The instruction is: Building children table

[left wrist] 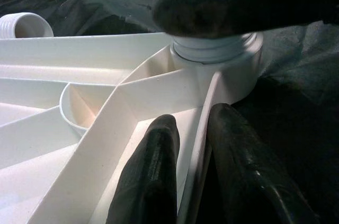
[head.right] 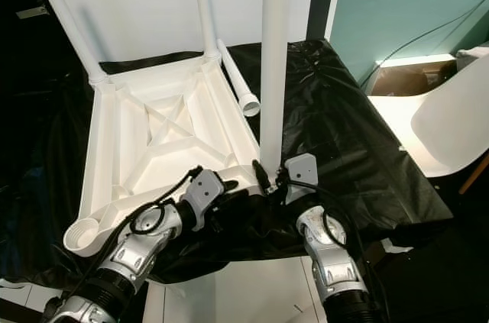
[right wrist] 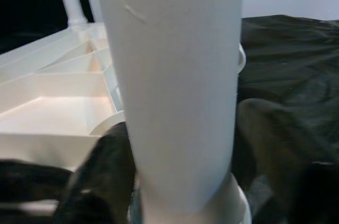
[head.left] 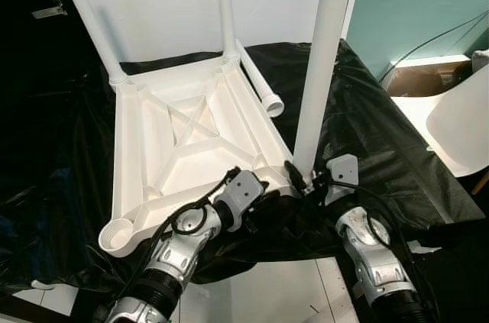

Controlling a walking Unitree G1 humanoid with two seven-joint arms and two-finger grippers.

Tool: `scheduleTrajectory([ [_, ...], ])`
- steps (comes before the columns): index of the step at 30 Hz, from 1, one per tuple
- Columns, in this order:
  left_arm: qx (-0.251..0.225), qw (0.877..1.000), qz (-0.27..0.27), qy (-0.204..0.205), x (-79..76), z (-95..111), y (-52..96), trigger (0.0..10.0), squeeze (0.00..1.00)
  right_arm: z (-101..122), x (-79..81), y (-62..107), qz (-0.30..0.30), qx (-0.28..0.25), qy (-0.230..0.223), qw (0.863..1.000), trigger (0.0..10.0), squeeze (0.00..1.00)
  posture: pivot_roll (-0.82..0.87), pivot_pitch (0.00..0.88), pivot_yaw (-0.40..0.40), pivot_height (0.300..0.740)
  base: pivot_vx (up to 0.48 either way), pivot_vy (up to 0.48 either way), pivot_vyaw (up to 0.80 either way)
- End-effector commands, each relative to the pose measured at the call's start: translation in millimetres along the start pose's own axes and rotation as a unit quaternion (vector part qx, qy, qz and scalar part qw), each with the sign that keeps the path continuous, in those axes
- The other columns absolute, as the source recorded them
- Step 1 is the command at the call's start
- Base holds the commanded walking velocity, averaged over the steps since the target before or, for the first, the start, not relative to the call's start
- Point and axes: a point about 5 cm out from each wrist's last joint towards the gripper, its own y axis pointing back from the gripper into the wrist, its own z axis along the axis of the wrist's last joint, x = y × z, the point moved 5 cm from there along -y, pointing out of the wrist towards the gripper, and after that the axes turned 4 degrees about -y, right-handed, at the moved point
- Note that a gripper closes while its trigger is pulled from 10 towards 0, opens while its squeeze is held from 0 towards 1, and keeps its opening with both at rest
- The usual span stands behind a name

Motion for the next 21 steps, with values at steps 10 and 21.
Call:
scheduleTrajectory([
  [10,0.059,0.997,-0.045,0.023,-20.3,-31.3,4.1,10.0,0.00,7.6,-4.9,-6.0,0.166,0.029,0.020,0.986,10.0,0.00,-0.06,0.000,0.046,0.740,0.000,0.000,0.00],
  [21,0.059,0.997,-0.045,0.024,-21.2,-32.4,5.1,10.0,0.00,2.0,5.0,0.8,0.272,0.070,0.043,0.959,0.0,0.00,-0.05,0.000,0.047,0.740,0.000,0.000,0.00],
])
